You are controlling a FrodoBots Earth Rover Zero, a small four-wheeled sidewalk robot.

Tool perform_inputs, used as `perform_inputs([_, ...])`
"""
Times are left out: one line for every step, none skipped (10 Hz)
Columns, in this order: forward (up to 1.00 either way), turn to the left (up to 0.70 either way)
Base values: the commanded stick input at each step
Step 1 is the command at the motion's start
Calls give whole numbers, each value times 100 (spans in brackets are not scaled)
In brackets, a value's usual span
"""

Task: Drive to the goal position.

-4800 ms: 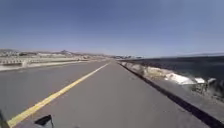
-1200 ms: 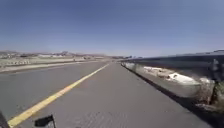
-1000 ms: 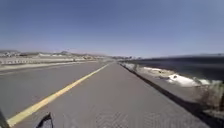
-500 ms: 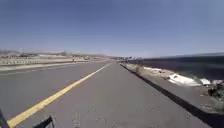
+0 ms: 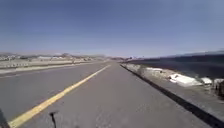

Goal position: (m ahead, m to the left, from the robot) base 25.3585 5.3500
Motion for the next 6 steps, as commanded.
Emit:
perform_inputs([85,0])
perform_inputs([85,0])
perform_inputs([85,0])
perform_inputs([85,0])
perform_inputs([85,0])
perform_inputs([85,0])
